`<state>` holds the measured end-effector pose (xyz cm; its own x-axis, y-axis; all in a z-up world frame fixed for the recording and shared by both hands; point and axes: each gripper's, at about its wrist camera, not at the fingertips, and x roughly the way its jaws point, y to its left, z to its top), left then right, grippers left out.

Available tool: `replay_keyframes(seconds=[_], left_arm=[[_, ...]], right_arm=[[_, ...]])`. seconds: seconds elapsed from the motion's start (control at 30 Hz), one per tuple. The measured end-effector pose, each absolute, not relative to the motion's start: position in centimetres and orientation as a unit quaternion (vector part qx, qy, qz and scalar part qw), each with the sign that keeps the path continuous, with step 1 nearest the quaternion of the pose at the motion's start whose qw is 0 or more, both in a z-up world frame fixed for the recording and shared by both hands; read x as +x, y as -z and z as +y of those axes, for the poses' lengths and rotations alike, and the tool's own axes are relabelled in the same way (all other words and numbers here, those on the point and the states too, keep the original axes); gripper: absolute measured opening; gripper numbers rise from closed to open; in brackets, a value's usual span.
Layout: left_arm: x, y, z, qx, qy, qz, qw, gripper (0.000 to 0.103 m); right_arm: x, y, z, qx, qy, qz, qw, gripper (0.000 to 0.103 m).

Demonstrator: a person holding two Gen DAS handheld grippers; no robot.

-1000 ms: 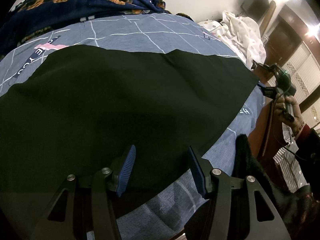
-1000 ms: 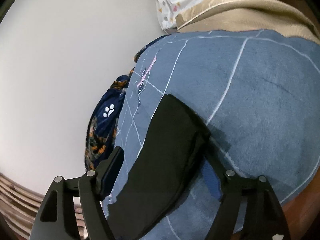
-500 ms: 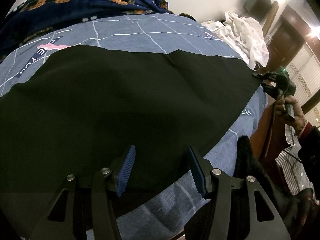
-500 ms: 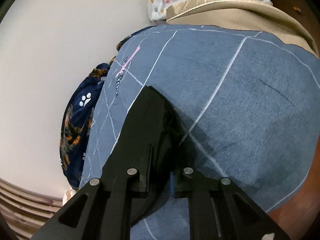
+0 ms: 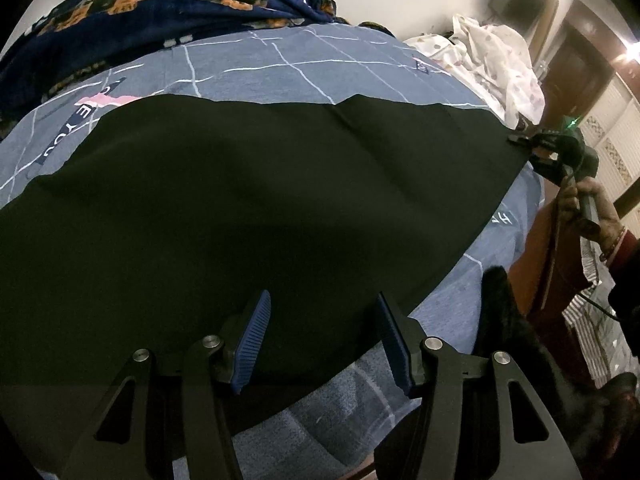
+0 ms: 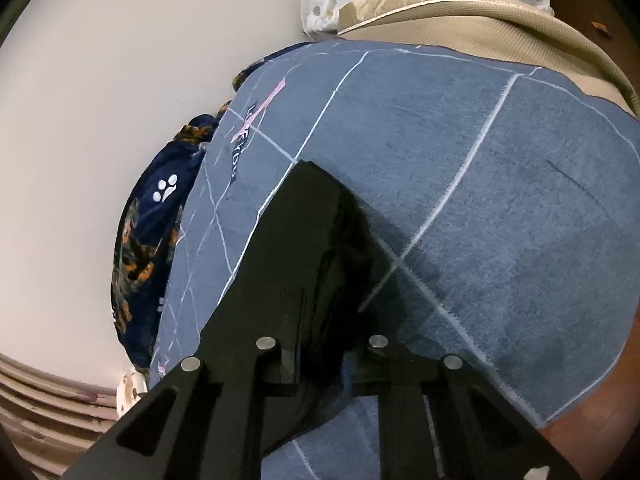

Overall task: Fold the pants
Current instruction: 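Move the right gripper to the corner of the folded trousers, then close the right gripper on the black trousers edge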

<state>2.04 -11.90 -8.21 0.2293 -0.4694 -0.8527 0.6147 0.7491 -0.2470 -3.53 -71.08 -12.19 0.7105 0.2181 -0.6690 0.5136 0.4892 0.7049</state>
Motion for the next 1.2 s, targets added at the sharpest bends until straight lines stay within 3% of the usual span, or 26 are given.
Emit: replay_keyframes(seconds=[0.7, 1.2], left_arm=[[2.2, 8.2, -11.9, 0.068, 0.346, 0.515, 0.782, 0.056], [2.2, 8.3, -12.0, 0.072, 0.345, 0.513, 0.783, 0.056]], right_arm=[[-2.2, 7.6, -67.2, 0.461, 0.063, 0.357, 0.810, 0.014], [-0.1, 5.9, -59.0, 0.425, -0.016, 0.384, 0.820, 0.014]])
